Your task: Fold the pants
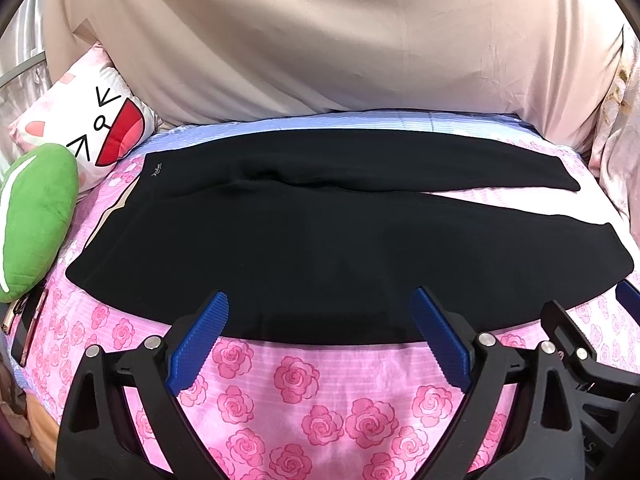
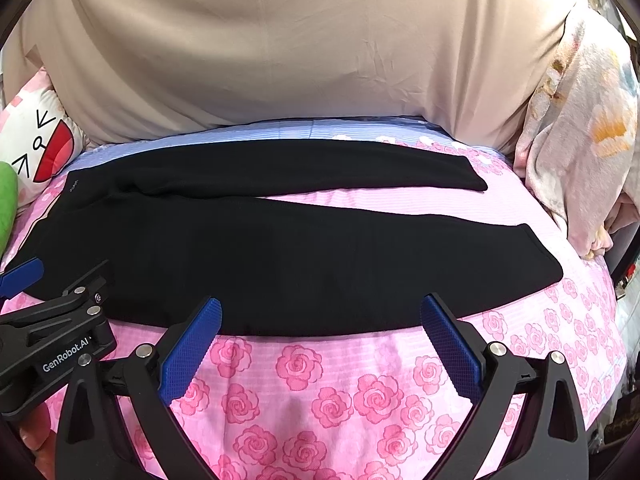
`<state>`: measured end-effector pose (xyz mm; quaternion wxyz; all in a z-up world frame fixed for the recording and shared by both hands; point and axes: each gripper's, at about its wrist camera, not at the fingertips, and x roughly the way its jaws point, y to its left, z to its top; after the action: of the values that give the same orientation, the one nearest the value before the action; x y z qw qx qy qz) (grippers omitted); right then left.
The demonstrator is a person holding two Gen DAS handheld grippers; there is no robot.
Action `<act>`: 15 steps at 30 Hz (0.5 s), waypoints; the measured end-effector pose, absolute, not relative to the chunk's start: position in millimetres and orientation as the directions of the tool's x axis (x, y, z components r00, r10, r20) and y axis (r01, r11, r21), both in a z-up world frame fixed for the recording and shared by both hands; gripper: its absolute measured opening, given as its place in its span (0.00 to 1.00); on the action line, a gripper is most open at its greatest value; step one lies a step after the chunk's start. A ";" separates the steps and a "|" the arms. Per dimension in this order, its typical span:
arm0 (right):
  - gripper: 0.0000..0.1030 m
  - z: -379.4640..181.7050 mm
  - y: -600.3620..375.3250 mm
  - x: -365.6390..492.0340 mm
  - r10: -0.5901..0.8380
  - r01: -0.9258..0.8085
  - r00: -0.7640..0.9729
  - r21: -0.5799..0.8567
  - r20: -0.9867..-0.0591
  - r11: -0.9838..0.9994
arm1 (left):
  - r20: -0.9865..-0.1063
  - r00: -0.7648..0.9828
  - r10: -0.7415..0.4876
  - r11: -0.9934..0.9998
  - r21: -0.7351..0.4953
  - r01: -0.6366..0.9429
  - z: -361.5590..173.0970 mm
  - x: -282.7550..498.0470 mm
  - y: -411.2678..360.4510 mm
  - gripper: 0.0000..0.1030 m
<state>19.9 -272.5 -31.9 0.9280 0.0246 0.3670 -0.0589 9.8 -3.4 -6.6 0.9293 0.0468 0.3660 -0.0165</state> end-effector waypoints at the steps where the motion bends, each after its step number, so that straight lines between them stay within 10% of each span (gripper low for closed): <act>1: 0.95 -32.1 -272.7 19.7 -0.090 0.127 0.724 0.003 -0.684 0.992 | -0.682 0.732 0.002 0.995 0.074 0.066 -6.7 9.8 -3.0 0.89; 15: 0.95 -33.6 -272.3 21.7 -0.087 0.126 0.718 0.007 -0.690 0.992 | -0.686 0.728 0.004 0.995 0.075 0.065 -8.9 9.5 0.4 0.91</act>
<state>21.7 -272.3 -33.6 0.9266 0.0268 0.3708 -0.0574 9.5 0.4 -8.9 0.9282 0.0468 0.3687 -0.0163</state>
